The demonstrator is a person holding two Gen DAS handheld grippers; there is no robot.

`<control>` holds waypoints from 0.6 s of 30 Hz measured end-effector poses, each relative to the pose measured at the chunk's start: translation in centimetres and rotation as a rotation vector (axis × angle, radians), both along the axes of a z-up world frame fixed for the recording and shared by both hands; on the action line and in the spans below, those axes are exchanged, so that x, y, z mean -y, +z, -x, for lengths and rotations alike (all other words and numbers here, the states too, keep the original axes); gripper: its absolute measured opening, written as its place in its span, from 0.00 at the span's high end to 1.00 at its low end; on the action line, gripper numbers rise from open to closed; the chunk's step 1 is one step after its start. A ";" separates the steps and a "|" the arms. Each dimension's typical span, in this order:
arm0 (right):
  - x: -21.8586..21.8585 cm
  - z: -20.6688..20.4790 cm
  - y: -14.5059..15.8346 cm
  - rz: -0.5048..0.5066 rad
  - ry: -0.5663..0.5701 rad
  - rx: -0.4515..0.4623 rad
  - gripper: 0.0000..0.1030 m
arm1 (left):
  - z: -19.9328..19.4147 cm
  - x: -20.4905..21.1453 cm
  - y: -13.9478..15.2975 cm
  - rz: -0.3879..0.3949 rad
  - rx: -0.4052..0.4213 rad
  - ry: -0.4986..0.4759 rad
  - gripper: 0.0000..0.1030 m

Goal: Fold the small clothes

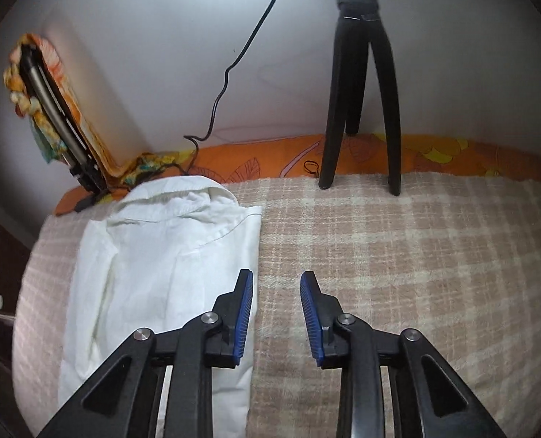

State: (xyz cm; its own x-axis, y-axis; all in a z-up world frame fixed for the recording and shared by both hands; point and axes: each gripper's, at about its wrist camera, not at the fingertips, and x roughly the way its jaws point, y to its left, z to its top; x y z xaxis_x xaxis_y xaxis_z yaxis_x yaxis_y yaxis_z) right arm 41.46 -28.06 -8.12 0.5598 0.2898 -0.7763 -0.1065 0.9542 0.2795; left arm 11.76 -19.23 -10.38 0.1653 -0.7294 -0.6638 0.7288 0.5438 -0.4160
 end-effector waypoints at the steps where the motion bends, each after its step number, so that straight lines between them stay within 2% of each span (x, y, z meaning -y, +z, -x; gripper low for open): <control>1: 0.5 0.6 0.3 -0.038 -0.005 0.007 0.72 | 0.1 -0.3 0.4 0.006 0.012 0.007 0.91; 4: 0.2 2.5 1.1 -0.092 0.046 0.069 0.72 | 0.2 -1.0 1.4 0.017 0.043 0.029 0.91; 6: -1.0 3.1 0.8 -0.134 0.109 0.065 0.72 | 0.1 -1.7 1.8 0.022 0.048 0.048 0.91; 9: -2.9 4.5 0.1 -0.089 0.152 0.038 0.72 | -0.2 -3.4 2.6 0.029 0.060 0.097 0.90; 10: -3.2 5.3 -0.1 -0.086 0.165 0.034 0.72 | -0.3 -4.0 2.9 0.029 0.063 0.112 0.89; 13: -3.3 7.9 0.3 -0.108 0.173 0.029 0.72 | -0.3 -6.4 3.7 0.038 0.070 0.176 0.73; 18: -2.3 14.0 1.7 -0.108 0.172 0.030 0.72 | 0.5 -10.3 4.4 0.037 0.111 0.273 0.72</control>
State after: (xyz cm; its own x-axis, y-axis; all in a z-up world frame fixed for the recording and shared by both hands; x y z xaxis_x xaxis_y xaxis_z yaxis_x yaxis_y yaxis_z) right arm 27.51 -25.76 -6.45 0.5172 0.4638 -0.7193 -0.2746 0.8859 0.3739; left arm 11.27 -8.89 -5.96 0.4292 -0.6714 -0.6041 0.5998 0.7120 -0.3651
